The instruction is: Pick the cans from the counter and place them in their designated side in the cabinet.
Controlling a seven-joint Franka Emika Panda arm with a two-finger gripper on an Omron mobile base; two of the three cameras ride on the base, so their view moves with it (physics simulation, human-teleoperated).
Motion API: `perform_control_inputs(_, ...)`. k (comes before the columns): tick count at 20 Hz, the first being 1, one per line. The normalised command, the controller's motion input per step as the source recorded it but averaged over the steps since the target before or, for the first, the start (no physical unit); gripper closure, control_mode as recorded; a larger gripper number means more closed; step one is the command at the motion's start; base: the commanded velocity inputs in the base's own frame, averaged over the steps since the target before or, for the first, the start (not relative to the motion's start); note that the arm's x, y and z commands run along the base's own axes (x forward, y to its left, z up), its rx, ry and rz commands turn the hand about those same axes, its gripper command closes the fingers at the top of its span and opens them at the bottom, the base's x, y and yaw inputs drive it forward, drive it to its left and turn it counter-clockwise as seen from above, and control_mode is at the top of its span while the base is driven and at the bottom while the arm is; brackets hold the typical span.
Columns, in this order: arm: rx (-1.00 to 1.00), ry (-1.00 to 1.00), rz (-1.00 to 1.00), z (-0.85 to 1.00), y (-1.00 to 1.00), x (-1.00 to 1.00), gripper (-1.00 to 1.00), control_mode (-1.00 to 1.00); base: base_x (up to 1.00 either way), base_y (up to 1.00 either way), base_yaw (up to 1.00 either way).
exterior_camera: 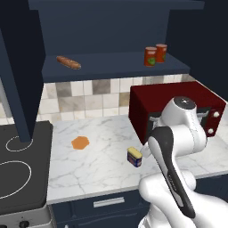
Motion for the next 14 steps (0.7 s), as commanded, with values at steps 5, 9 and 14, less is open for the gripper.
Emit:
perform_control_inputs(5,0.00,-0.13,-0.03,-0.46,0.00,0.01,-1.00,-1.00,0.00,0.00,0.00)
perform_control_inputs(9,0.02,-0.10,-0.02,-0.37,0.00,0.04,-1.00,-1.00,0.00,0.00,0.00)
perform_control_inputs(14,0.02,-0.06,0.00,-0.34,0.00,0.11,-1.00,-1.00,0.00,0.00,0.00)
